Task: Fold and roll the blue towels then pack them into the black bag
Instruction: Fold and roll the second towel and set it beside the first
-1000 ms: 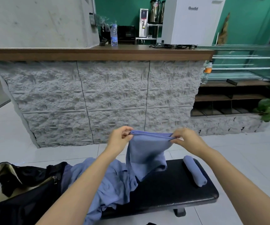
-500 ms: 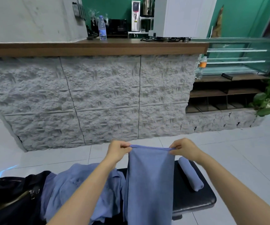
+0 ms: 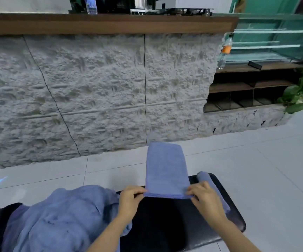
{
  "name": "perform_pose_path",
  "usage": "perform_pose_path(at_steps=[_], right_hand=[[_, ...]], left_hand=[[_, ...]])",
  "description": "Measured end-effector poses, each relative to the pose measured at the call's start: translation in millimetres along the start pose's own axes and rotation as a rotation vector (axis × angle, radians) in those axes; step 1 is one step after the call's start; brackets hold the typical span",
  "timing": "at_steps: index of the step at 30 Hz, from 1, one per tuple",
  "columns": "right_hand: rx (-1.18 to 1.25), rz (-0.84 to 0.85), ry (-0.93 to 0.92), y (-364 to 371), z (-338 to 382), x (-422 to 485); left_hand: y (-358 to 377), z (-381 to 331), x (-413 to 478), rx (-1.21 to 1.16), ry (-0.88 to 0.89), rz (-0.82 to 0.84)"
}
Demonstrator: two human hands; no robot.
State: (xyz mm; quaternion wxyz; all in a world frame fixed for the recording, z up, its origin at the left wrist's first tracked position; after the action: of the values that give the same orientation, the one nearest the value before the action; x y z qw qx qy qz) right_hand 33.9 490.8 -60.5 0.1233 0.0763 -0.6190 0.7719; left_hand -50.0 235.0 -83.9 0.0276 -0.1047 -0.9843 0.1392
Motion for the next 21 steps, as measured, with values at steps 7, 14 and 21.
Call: perform_pose_path(at_steps=[7, 14, 21], right_hand=[[-0.083, 0.282, 0.069, 113.5, -30.8, -84.8], [-0.024, 0.305, 0.138, 105.3, -26.6, -95.6], [0.102, 0.430, 0.348, 104.3, -35.8, -76.5]], left_hand=[[37.5, 128.5, -46.5, 0.318, -0.040, 0.065], [40.4, 111.9, -65.0, 0.363, -0.038, 0.061], [38.2, 107.7, -57.3, 0.347, -0.209, -0.010]])
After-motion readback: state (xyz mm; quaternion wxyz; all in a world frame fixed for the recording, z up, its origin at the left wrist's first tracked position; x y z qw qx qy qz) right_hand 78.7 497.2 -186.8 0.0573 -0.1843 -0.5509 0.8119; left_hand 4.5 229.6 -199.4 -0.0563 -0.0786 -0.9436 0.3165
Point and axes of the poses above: each hand's wrist, its own x-axis towards the middle knuckle, its own y-axis out of the palm, z = x × y, the point moved 5 cm from there along x, towards the middle knuckle, and after that the axes turned 13 degrees about -x, right-handed, at the moved point
